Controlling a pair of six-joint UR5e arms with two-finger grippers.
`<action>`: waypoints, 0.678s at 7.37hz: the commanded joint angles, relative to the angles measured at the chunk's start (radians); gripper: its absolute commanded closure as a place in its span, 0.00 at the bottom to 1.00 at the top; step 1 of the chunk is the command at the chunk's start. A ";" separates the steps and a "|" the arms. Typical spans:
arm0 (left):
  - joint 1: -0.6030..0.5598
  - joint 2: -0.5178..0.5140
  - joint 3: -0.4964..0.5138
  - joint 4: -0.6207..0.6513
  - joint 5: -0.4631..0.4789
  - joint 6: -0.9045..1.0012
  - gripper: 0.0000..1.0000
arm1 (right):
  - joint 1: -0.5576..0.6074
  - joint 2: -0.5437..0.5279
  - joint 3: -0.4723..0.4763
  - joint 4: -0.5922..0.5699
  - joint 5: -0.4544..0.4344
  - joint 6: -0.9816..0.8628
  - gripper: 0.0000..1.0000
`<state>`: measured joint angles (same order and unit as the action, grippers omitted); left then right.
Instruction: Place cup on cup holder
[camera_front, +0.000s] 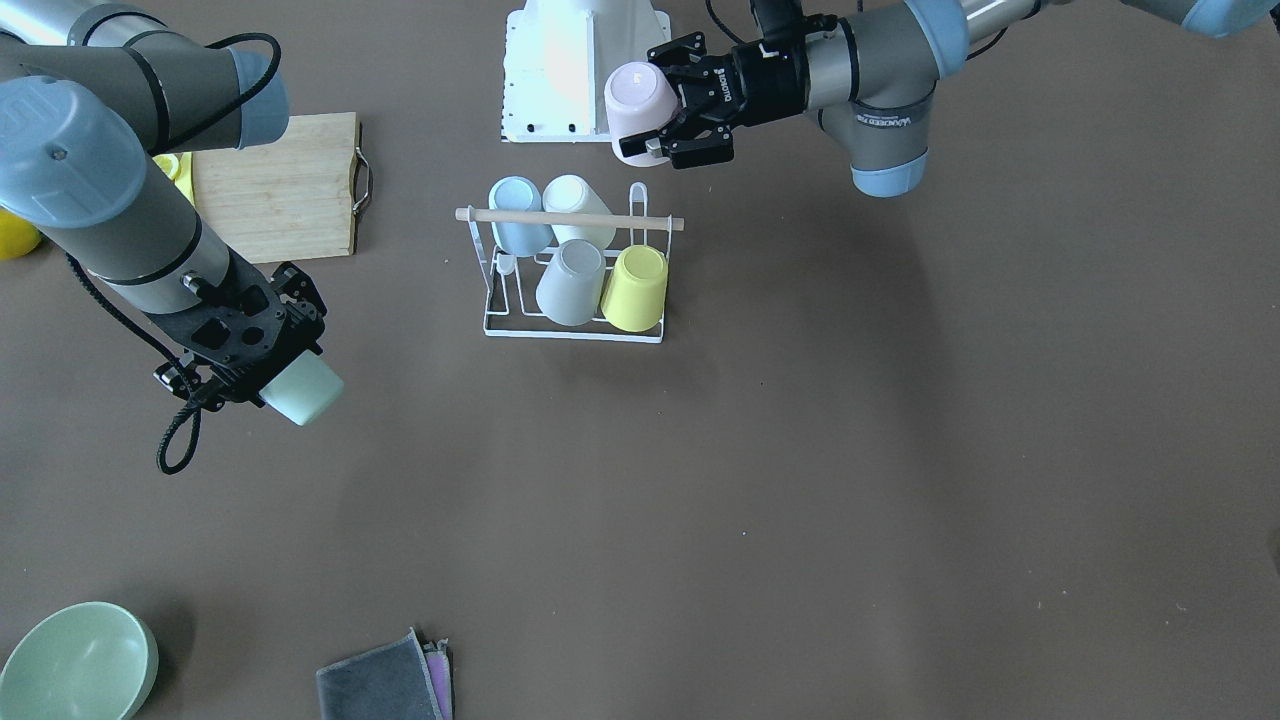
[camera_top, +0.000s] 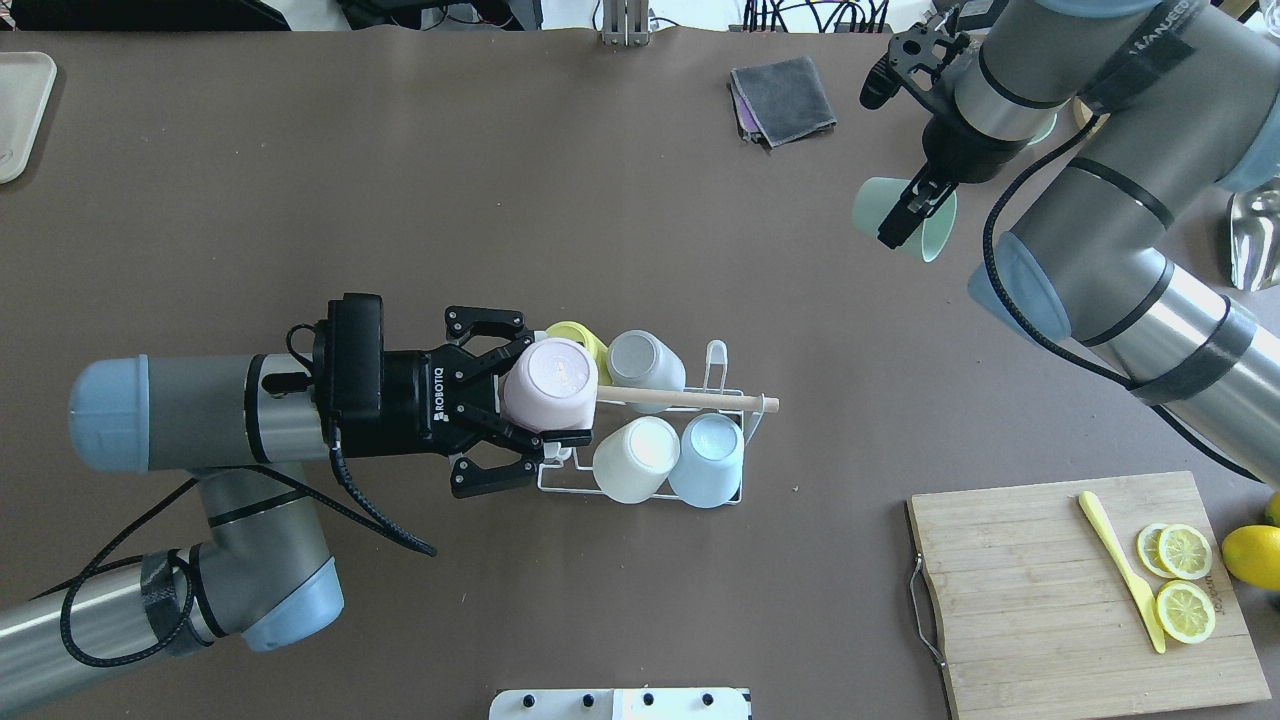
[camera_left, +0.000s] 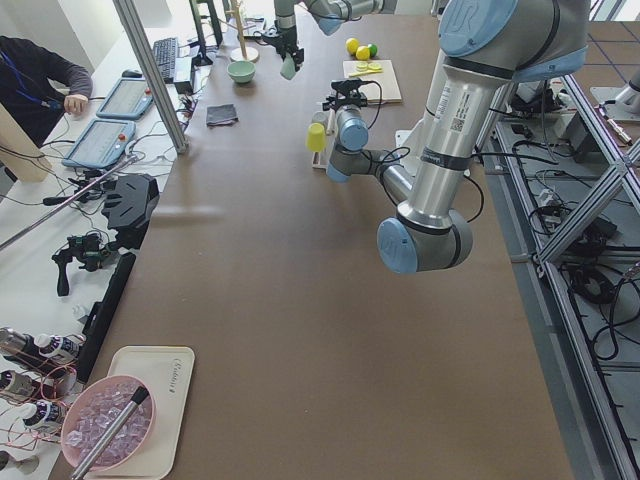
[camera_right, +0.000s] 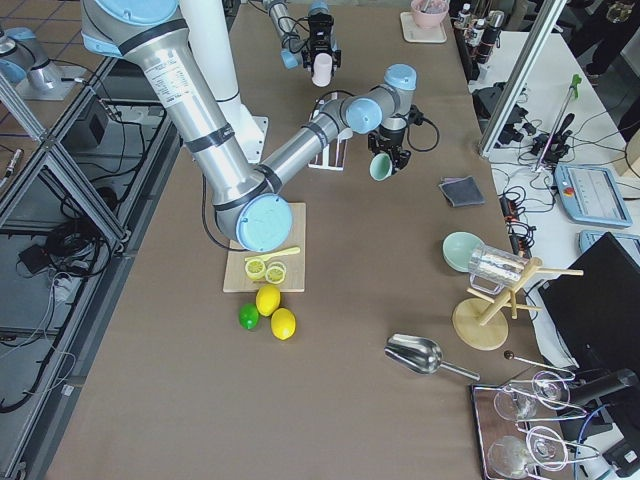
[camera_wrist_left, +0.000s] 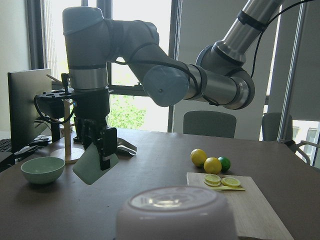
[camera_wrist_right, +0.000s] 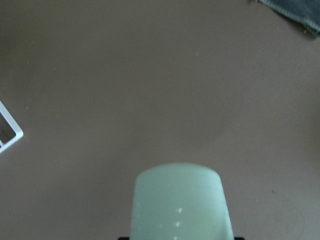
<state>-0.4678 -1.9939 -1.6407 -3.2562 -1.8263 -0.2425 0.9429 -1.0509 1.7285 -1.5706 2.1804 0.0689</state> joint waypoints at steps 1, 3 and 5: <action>0.035 -0.017 0.074 -0.090 0.022 0.074 0.55 | -0.003 -0.012 -0.007 0.301 0.010 0.256 0.69; 0.050 -0.022 0.145 -0.178 0.022 0.123 0.55 | -0.003 -0.014 -0.074 0.583 -0.007 0.357 0.69; 0.054 -0.029 0.203 -0.236 0.022 0.141 0.55 | -0.009 -0.014 -0.176 0.896 -0.060 0.484 0.69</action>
<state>-0.4167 -2.0180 -1.4745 -3.4542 -1.8041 -0.1115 0.9383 -1.0645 1.6085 -0.8607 2.1536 0.4776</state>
